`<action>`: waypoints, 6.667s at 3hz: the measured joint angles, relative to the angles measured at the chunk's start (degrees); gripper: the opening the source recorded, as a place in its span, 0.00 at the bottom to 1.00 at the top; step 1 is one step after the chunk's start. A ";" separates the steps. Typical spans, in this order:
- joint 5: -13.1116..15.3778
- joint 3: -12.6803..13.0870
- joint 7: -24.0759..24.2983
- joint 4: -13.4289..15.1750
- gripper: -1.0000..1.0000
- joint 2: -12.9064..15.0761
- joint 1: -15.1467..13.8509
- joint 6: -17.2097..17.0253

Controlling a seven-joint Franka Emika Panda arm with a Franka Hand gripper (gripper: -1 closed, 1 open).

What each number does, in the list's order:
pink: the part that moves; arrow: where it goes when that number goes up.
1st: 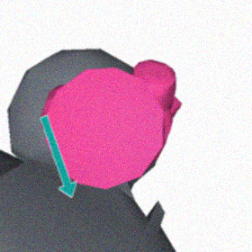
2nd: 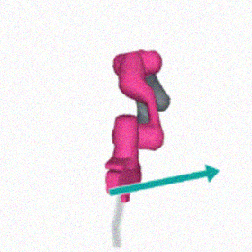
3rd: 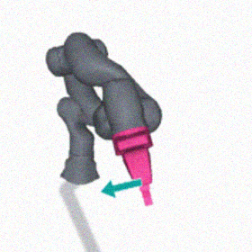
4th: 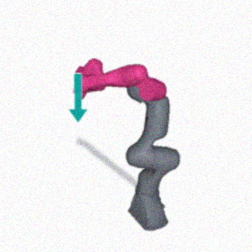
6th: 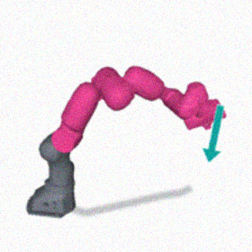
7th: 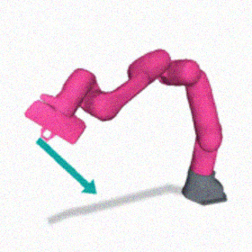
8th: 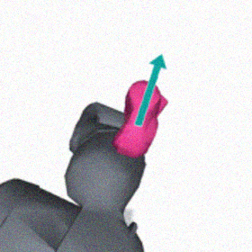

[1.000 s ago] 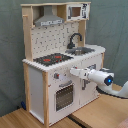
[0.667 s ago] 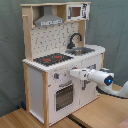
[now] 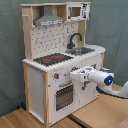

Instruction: Play with the kitchen

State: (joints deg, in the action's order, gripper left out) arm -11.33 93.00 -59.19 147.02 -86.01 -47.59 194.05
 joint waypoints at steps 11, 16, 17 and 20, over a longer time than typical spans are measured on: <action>-0.13 -30.15 -22.05 -9.10 1.00 6.08 4.54 -17.51; -0.13 -37.74 -35.72 -21.56 1.00 25.03 2.53 -24.08; -0.13 -38.42 -40.25 -21.87 1.00 28.52 2.55 -24.44; 0.10 -36.27 -48.88 -22.93 1.00 39.86 -1.18 -15.69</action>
State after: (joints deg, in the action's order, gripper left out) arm -11.23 56.73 -108.07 124.10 -46.16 -48.77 178.37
